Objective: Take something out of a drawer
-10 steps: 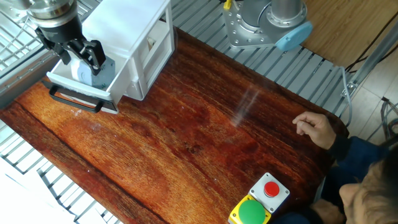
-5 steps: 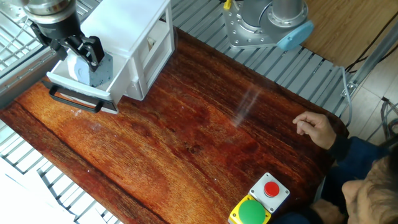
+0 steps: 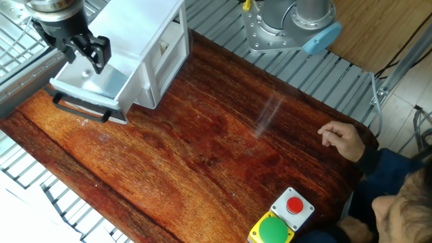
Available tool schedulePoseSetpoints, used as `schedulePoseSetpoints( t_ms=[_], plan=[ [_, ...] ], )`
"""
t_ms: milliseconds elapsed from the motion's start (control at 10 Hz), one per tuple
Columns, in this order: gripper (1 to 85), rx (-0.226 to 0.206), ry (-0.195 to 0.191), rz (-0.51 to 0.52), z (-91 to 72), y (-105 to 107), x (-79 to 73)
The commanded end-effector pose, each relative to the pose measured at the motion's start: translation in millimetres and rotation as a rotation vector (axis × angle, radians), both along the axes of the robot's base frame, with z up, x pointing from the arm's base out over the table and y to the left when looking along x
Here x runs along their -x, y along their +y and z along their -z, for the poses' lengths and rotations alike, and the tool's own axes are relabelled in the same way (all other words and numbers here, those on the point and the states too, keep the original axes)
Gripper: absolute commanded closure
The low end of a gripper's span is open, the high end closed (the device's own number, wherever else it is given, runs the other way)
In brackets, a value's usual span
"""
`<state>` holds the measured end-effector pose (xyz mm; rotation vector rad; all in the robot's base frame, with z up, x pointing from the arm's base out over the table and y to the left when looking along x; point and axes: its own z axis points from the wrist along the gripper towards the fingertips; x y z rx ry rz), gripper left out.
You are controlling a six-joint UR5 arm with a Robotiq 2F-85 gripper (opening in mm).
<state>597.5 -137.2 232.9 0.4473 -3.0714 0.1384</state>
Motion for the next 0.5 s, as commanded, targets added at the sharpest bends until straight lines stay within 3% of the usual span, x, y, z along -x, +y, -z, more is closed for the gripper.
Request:
schedulePoseSetpoints(
  t_ms=[0, 300, 400],
  plan=[
    [84.7, -0.006, -0.001, 0.003, -5.2, 5.4, 0.7],
    [84.7, 0.001, -0.006, -0.018, -3.9, 3.3, -2.5],
    [81.0, 0.010, -0.005, -0.030, -2.1, 0.8, -2.9]
  ],
)
